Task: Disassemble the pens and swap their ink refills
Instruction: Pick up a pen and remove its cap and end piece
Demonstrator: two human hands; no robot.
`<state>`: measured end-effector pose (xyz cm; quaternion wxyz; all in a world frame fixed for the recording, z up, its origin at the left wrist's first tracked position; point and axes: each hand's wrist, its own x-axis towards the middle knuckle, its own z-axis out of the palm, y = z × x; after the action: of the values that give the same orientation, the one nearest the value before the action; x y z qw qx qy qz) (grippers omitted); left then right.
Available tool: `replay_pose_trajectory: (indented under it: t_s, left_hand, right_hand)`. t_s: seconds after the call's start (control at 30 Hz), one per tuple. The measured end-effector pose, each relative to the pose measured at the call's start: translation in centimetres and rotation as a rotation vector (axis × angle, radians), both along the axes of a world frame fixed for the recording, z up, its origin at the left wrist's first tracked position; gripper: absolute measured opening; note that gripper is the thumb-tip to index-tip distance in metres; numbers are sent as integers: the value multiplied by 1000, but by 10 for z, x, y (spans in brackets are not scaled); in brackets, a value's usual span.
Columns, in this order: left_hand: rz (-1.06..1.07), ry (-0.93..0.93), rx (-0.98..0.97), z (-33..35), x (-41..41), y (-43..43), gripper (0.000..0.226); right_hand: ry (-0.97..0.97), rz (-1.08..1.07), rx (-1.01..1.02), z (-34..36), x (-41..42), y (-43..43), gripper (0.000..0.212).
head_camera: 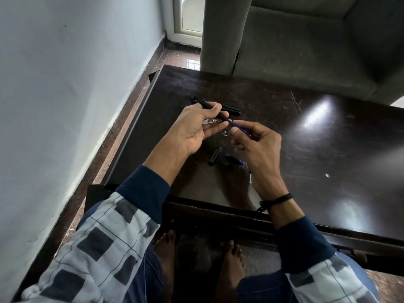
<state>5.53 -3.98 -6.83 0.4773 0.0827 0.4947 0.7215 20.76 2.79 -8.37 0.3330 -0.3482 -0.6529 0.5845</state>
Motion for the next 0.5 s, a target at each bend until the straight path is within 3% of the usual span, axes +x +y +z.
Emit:
replay_pose_trajectory:
  t_s: [0.5]
  left_hand:
    - [58, -66, 34, -2, -4, 0, 1]
  right_hand:
    - [161, -86, -95, 0, -1, 0, 6]
